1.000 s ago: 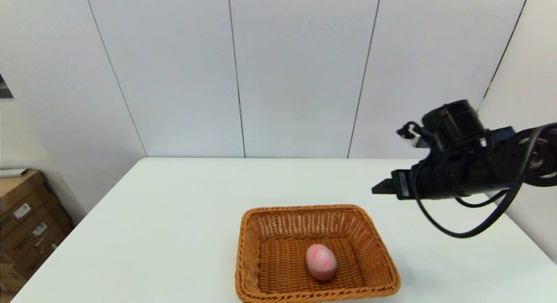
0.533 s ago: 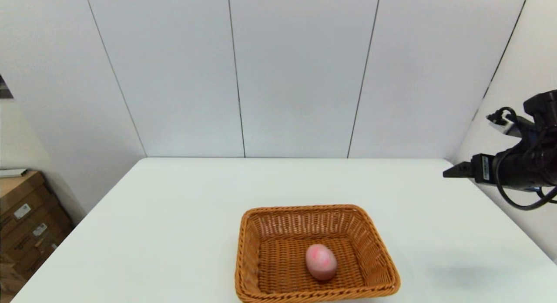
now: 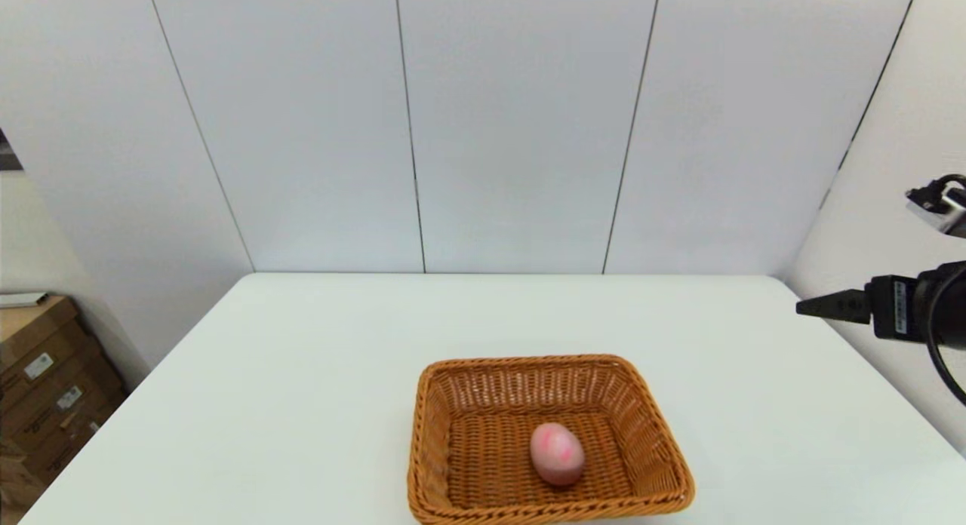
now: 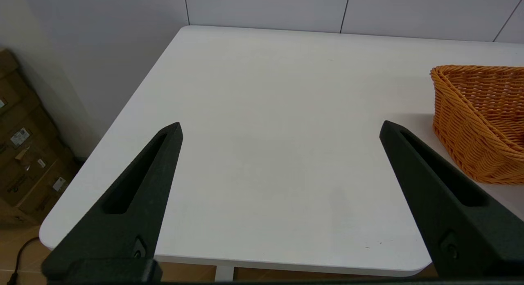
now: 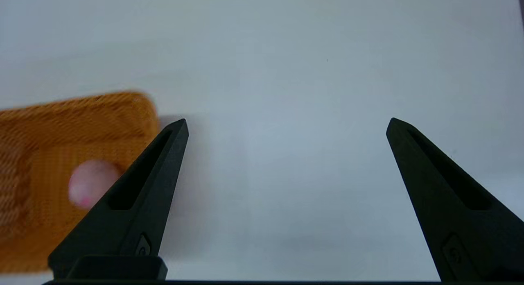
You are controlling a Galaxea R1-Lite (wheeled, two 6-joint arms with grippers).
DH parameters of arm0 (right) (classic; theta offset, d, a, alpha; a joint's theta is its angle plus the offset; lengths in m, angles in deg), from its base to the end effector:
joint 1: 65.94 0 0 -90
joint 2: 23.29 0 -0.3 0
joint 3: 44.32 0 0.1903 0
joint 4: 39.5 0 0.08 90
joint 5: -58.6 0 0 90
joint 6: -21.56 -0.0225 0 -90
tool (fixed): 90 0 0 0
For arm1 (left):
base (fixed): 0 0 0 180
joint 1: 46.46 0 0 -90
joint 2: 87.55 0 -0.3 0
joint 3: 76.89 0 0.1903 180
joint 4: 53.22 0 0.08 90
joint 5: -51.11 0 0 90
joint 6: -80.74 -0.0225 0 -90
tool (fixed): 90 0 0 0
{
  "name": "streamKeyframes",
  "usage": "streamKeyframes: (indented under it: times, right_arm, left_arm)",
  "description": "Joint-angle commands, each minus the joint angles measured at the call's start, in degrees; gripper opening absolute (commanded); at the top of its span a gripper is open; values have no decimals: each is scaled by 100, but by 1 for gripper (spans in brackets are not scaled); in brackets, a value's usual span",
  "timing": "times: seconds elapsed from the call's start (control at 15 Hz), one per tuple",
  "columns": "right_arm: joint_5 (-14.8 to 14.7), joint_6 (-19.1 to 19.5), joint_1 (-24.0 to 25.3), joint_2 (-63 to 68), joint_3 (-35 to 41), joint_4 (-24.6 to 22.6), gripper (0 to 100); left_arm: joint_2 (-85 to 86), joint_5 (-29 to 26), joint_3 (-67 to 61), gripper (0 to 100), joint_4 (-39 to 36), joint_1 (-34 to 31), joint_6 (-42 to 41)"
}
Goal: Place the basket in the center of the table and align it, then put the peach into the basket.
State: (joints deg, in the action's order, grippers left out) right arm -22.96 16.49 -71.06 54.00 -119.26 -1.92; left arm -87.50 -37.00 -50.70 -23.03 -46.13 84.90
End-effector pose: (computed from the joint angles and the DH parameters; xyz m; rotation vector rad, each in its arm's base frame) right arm 0.2020 -0.0148 0.2192 0.1672 0.6946 0.0249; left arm -0.0271 0.0009 0.0768 -0.0712 0.0679 0.0297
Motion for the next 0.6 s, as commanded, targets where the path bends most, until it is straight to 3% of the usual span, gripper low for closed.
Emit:
streamKeyframes:
  times: [0.07, 0.27, 0.6]
  right_arm:
    - [-26, -214, 591, -3027, 1632, 55, 100]
    - [-202, -222, 494, -4951, 2283, 407, 100]
    - [-527, -178, 547, -6727, 3302, 345, 100]
  left_arm:
    - [4, 4, -2, 100, 3, 2, 6]
    - [4, 4, -2, 100, 3, 2, 6]
    - [4, 4, -2, 100, 3, 2, 6]
